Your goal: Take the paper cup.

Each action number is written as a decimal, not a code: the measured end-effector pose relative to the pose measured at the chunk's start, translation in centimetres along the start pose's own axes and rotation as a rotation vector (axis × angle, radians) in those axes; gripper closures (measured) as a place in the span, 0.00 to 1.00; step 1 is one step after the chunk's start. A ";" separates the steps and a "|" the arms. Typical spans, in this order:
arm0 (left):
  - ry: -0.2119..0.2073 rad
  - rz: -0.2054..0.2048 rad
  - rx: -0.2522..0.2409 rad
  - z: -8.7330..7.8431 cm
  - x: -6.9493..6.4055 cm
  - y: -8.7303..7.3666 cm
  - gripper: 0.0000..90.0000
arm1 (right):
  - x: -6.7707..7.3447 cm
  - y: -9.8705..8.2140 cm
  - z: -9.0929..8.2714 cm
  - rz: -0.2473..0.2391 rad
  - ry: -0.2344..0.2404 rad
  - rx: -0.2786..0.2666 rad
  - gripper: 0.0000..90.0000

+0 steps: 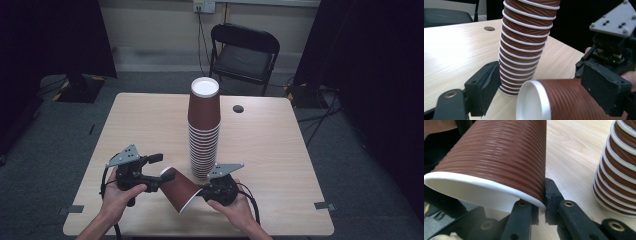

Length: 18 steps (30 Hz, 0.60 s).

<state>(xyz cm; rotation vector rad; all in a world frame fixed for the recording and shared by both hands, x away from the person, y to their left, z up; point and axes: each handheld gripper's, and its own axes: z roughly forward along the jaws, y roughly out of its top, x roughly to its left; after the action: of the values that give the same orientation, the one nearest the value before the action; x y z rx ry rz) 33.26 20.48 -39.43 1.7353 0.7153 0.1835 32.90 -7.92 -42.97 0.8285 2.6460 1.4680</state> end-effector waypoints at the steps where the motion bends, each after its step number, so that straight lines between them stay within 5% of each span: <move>1: -0.005 0.013 0.003 -0.1 -0.1 0.0 0.17 | -0.1 0.0 -0.1 -0.001 0.006 0.004 0.94; 6: -0.002 0.043 0.015 -0.4 -0.4 -0.1 0.18 | -0.9 -0.1 -0.7 0.027 -0.013 0.039 0.94; 13: -0.058 0.094 0.068 -0.3 -0.6 -0.2 0.18 | -1.5 -0.4 -1.6 0.054 -0.014 0.061 0.94; 15: -0.081 0.152 0.091 -0.3 -1.0 -0.2 0.17 | -1.8 -0.6 -1.8 0.062 -0.007 0.095 0.94; 18: -0.077 0.185 0.118 -0.2 -1.5 -0.3 0.17 | -2.0 -0.6 -1.9 0.063 -0.001 0.119 0.94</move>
<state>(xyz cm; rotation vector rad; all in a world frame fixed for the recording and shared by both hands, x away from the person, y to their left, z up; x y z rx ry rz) 31.90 19.84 -39.29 1.9115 0.5174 0.2038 33.89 -10.55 -42.84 0.9281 2.7539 1.3333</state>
